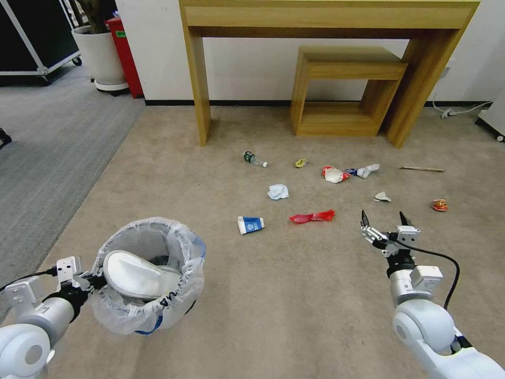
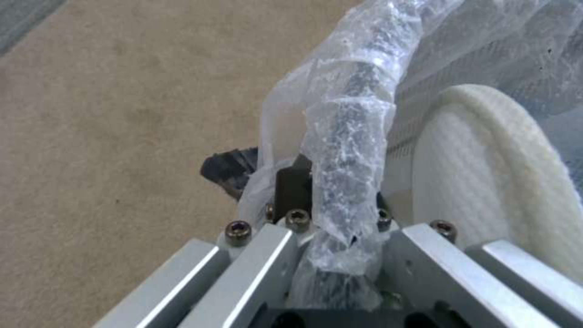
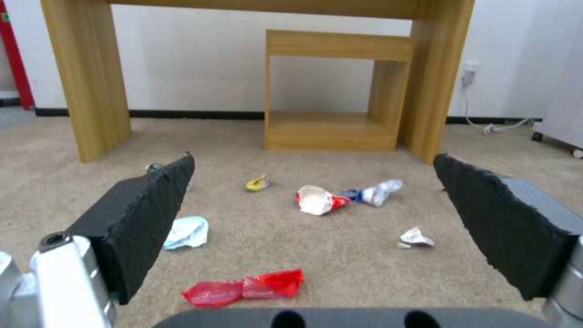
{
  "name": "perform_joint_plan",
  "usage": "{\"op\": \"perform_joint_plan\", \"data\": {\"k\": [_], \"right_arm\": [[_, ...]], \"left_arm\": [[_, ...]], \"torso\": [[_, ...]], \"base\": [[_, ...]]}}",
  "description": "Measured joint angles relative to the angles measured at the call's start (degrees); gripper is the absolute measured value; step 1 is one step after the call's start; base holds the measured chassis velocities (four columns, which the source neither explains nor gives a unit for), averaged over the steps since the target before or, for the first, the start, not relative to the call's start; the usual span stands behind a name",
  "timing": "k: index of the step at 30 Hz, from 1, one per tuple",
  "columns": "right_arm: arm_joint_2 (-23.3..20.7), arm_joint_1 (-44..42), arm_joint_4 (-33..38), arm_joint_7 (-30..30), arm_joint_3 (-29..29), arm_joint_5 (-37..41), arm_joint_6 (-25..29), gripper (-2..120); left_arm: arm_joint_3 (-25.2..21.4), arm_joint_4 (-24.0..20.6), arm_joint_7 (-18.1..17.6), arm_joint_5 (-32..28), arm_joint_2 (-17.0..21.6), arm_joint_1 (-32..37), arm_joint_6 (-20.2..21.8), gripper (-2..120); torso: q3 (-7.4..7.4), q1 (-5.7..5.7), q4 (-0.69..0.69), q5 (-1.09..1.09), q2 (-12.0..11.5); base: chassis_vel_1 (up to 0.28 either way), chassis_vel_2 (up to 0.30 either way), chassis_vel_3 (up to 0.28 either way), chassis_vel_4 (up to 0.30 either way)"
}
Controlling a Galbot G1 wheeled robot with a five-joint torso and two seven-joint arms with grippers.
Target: Pick up the trash bin and place the garbage on the floor into it.
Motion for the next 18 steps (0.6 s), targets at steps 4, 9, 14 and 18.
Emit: {"op": "perform_joint_plan", "data": {"k": [4,9,14,18], "right_arm": [[0.2,-0.2,0.0,0.0,0.0,-0.1,0.1,100],[0.2,-0.5,0.2,0.0,0.1,-0.2,0.2,100],[0.2,-0.7,0.2,-0.1,0.4,-0.3,0.5,100],[0.3,-0.5,0.2,-0.2,0.3,-0.4,0.3,100]], "left_arm": [[0.1,0.5,0.7,0.0,0.7,-0.2,-0.3,1],[0.2,0.6,0.8,0.0,1.0,-0.3,-0.3,1],[0.5,0.6,0.8,-0.1,0.9,-0.5,-0.3,1],[0.4,0.6,0.7,-0.4,1.1,-0.7,-0.3,1]], "torso": [[0.0,0.0,-0.01,0.0,0.0],[0.0,0.0,0.0,-0.01,0.0],[0.0,0.0,0.0,-0.01,0.0],[0.0,0.0,0.0,-0.01,0.0]], "base": [[0.0,0.0,0.0,0.0],[0.0,0.0,0.0,0.0],[0.0,0.0,0.0,0.0],[0.0,0.0,0.0,0.0]]}}
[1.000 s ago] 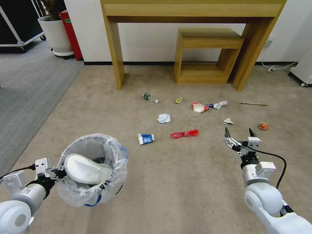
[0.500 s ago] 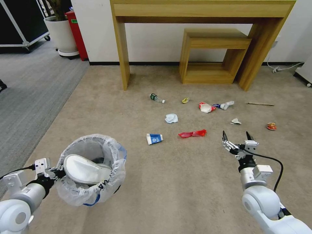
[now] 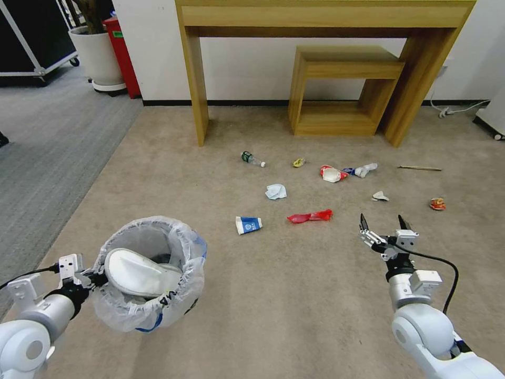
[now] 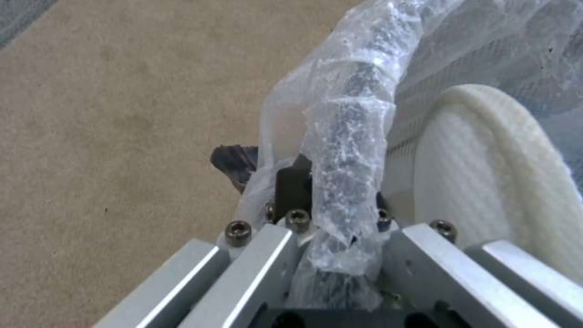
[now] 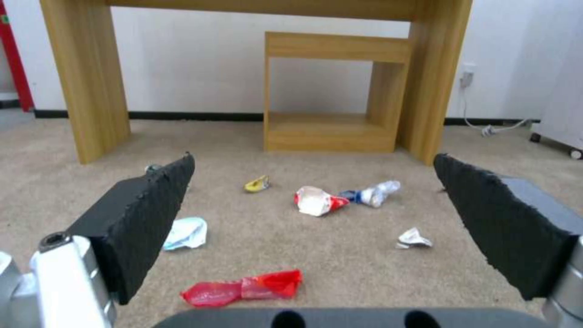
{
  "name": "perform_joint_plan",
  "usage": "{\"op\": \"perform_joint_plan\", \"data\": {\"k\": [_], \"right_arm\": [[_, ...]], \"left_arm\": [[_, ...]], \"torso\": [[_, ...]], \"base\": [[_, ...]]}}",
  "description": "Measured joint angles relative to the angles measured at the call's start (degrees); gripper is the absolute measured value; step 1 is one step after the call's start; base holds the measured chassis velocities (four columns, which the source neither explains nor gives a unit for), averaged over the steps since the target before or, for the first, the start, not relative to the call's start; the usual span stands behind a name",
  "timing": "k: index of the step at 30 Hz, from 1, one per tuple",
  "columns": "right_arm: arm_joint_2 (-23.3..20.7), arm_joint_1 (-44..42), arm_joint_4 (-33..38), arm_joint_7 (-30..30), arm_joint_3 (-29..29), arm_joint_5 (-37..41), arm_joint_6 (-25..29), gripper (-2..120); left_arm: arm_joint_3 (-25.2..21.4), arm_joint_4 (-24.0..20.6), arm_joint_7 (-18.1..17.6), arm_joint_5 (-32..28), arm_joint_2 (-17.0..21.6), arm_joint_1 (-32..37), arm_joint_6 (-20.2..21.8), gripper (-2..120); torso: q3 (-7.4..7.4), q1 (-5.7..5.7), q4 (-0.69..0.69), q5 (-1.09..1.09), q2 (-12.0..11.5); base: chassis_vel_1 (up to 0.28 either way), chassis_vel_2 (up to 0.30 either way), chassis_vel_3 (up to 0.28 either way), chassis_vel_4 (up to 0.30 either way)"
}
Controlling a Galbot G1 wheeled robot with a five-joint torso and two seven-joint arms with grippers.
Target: Pick up the trash bin and place the garbage on the floor into it.
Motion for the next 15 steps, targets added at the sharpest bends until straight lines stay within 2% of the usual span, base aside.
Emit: {"op": "perform_joint_plan", "data": {"k": [15], "right_arm": [[0.3,0.4,-0.4,0.1,-0.7,-0.5,-0.6,100]], "left_arm": [[-0.1,0.1,-0.2,-0.2,0.1,-0.1,0.1,1]], "torso": [[0.0,0.0,0.0,0.0,0.0]], "base": [[0.0,0.0,0.0,0.0]]}}
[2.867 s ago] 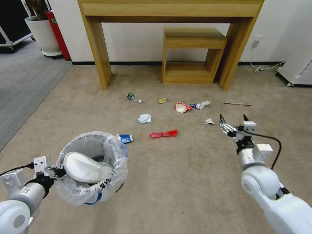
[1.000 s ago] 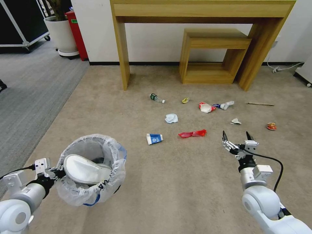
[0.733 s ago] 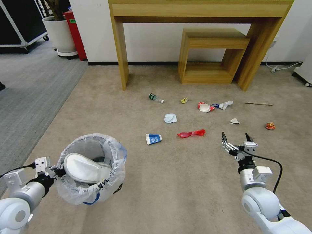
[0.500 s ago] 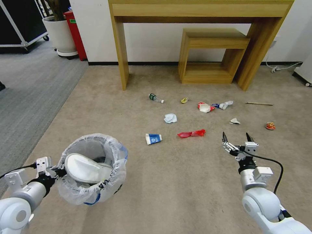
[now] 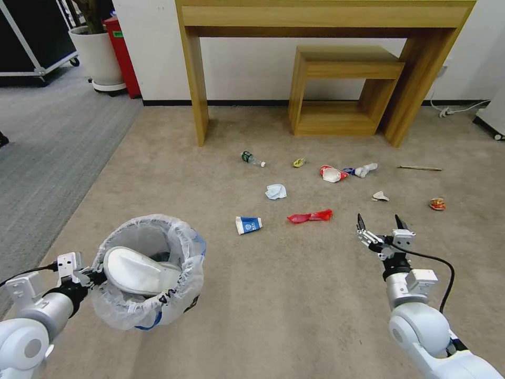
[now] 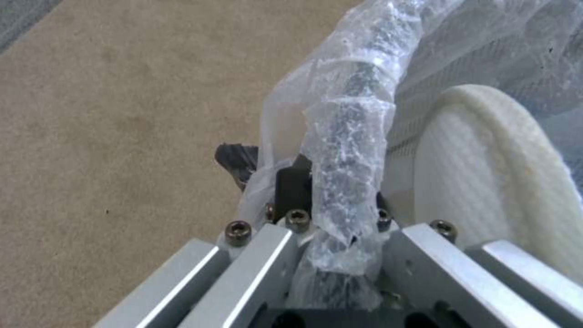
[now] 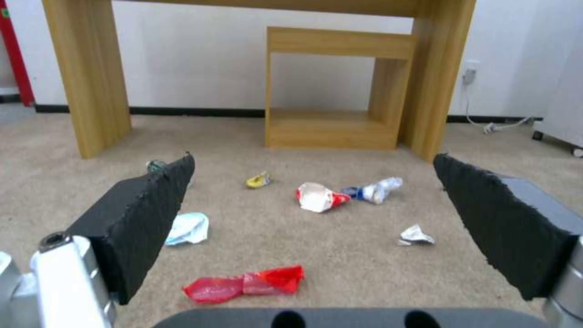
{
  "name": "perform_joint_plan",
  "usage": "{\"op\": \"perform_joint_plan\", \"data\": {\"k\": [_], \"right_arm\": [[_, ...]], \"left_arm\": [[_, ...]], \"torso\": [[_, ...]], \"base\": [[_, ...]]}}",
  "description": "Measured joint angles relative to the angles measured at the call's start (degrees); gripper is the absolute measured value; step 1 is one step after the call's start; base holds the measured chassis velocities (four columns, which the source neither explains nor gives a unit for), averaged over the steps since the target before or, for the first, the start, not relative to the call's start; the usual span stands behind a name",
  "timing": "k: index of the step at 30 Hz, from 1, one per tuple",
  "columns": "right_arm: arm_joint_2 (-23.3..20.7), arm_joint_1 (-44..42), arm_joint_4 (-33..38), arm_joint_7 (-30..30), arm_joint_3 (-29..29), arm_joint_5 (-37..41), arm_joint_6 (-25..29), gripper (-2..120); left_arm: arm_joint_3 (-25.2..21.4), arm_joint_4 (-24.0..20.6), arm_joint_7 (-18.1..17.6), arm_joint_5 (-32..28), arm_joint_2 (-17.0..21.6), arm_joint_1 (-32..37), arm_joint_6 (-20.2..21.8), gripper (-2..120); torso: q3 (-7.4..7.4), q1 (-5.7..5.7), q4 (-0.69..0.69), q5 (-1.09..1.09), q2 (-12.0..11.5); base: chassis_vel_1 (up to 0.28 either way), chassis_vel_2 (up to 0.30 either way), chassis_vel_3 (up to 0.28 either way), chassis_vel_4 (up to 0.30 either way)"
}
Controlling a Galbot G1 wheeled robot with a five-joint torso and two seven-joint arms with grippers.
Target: Pick up the trash bin and place the garbage on the floor into it.
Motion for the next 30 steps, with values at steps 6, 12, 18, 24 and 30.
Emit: {"op": "perform_joint_plan", "data": {"k": [6,12,18,24,30], "right_arm": [[0.3,-0.3,-0.3,0.0,0.1,-0.5,-0.3,100],[0.5,-0.1,-0.6,0.1,-0.2,-0.7,-0.6,100],[0.5,0.1,-0.6,0.4,-0.2,-0.8,-1.3,100],[0.6,0.1,-0.6,0.5,-0.4,-0.9,-1.3,100],[0.8,0.1,-0.6,0.5,-0.6,-1.0,-1.3,100]], "left_arm": [[-0.5,0.4,-0.3,-0.3,0.2,-0.1,0.3,1],[-0.5,0.9,-0.5,-0.5,0.3,-0.3,0.4,1],[-0.5,1.3,-0.4,-0.6,0.6,-0.5,0.4,1],[-0.5,1.5,-0.3,-0.7,0.7,-0.6,0.4,1],[-0.4,1.5,-0.2,-0.7,0.5,-0.6,0.2,1]], "torso": [[0.0,0.0,0.0,0.0,0.0],[-0.01,0.0,0.0,0.0,0.0],[0.0,0.0,0.0,0.0,0.0],[0.01,0.0,0.01,0.01,0.0],[0.0,0.0,-0.01,0.01,0.0]], "base": [[0.0,0.0,0.0,0.0],[-0.012,0.018,0.021,-0.015],[-0.129,0.106,0.136,-0.106],[-0.165,0.172,0.17,-0.163],[-0.138,0.116,0.127,-0.131]]}}
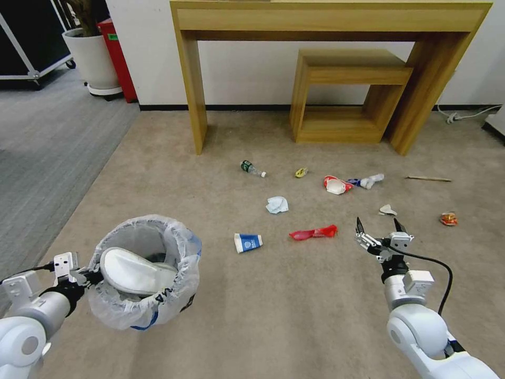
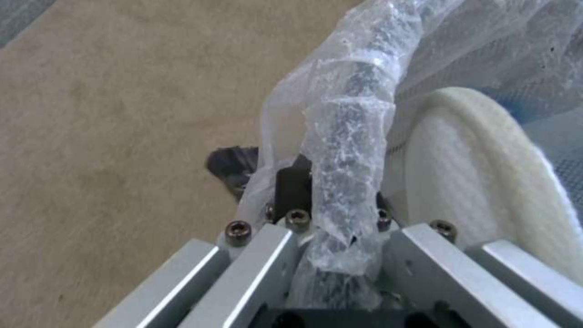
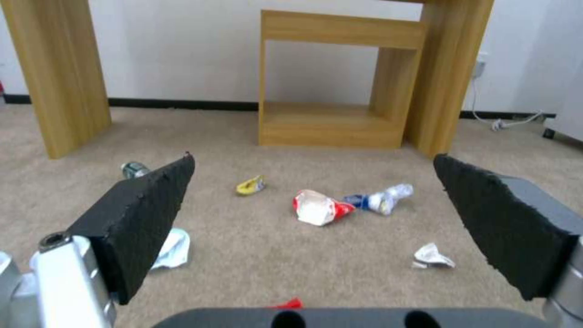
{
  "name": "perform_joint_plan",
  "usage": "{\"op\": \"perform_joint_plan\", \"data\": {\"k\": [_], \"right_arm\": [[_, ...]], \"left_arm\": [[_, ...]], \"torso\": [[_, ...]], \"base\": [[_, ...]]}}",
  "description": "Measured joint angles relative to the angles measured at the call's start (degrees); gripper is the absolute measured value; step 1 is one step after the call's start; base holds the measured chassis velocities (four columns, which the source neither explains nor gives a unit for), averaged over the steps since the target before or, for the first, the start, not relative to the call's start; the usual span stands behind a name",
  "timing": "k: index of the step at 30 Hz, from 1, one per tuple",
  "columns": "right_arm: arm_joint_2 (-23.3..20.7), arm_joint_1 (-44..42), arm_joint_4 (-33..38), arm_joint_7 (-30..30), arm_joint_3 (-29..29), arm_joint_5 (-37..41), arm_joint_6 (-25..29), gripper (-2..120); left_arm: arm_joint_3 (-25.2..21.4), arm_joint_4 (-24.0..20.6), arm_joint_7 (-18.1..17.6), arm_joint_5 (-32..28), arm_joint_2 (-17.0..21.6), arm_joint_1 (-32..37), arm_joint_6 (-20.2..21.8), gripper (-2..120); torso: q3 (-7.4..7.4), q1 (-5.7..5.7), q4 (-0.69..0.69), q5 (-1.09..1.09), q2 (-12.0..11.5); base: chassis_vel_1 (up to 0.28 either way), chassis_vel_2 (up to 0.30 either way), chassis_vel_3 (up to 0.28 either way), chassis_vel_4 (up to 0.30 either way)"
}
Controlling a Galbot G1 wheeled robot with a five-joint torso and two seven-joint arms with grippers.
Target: Pick up the trash bin and place the garbage on the floor into it.
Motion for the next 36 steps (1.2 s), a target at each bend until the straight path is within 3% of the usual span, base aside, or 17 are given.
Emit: {"op": "perform_joint_plan", "data": {"k": [36], "right_arm": [[0.0,1.8,-0.5,0.8,-3.3,0.6,-0.6,100]], "left_arm": [[0.2,0.0,0.1,0.4,-0.4,0.0,-0.2,1]], "torso": [[0.0,0.0,0.0,-0.01,0.0]], "base": [[-0.105,0.105,0.107,-0.106]]}}
